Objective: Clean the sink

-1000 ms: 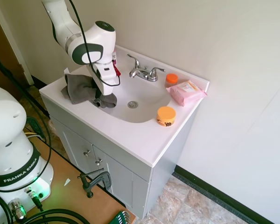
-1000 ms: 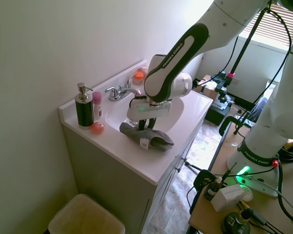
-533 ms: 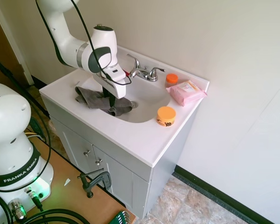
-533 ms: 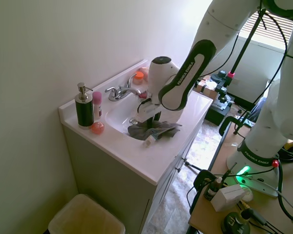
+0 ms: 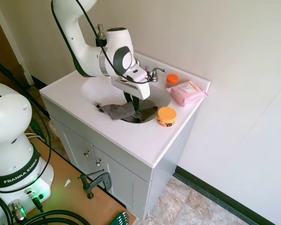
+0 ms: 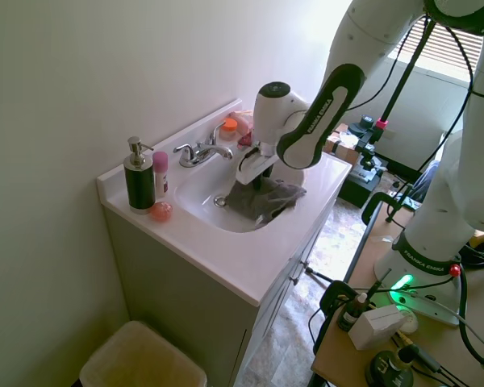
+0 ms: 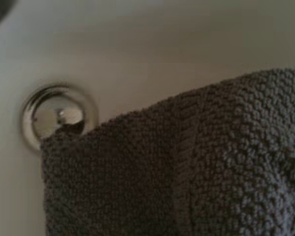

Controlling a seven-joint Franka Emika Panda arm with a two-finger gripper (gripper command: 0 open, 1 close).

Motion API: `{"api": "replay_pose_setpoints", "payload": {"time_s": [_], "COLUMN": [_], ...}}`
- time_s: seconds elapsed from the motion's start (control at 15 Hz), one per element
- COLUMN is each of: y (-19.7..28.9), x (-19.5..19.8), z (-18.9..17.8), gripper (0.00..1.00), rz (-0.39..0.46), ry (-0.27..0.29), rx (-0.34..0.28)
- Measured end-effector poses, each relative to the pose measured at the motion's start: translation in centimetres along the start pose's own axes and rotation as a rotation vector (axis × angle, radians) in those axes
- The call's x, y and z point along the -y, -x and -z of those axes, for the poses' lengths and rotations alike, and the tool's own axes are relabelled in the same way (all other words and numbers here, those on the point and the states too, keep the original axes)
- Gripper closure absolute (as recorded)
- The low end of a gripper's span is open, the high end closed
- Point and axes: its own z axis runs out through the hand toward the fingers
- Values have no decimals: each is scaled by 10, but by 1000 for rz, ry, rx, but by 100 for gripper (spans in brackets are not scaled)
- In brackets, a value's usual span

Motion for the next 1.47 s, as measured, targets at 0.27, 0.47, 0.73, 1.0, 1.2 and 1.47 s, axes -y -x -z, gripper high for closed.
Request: {"api": "replay_pose_setpoints", "payload": {"time_s": [0.27, 0.47, 0.73, 1.0, 1.2, 1.47], "y": [-17, -27, -28, -5, 20, 61], "x": [-7, -18, -24, -9, 12, 9], "z": [-7, -6, -5, -1, 4, -21], "gripper": [100, 100, 100, 100, 100, 100], "rz": [62, 100, 107, 100, 78, 50], "ry": [14, -1, -94, -193, -260, -282], "rx": [-97, -158, -192, -198, -218, -191]}}
